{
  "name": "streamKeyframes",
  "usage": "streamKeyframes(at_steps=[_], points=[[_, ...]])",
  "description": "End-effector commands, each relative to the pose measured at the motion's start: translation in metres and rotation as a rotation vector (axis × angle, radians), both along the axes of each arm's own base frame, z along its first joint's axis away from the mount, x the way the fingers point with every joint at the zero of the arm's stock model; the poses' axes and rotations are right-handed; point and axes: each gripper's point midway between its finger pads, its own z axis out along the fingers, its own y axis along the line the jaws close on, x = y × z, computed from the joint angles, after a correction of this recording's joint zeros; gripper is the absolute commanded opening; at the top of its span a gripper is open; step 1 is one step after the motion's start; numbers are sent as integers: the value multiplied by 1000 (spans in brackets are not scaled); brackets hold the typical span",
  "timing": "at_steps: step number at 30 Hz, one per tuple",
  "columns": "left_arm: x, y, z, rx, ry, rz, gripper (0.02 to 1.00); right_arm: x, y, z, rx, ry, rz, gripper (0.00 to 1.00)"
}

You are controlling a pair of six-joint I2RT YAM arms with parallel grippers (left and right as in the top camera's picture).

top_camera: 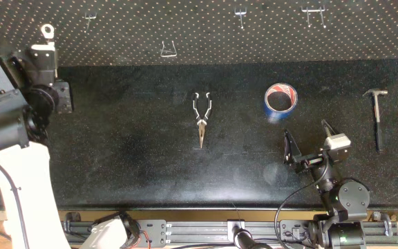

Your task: Place Tools Onto Pegboard

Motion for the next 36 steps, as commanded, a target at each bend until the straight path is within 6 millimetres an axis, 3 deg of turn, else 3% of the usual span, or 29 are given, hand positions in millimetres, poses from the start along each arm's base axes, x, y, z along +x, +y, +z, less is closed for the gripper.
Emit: streamKeyframes(at_steps=[1,3,5,11,16,25,36], points=[[4,-59,5,-76,-194,16,27,0,1,-1,0,0,3,976],[2,-78,-25,-81,-194,-37,29,0,1,-1,0,0,3,976],[4,-71,-46,-62,-166,-7,29,0,1,-1,0,0,4,976],[30,-69,-55,-71,-188,2,29,0,1,-1,0,0,4,976],[38,-55,-66,-91,-178,56,29,0,1,-1,0,0,4,976],[51,-53,-66,-89,-208,53,27,0,1,-1,0,0,3,976],[61,-53,-91,-100,-157,51,29,0,1,-1,0,0,3,976]])
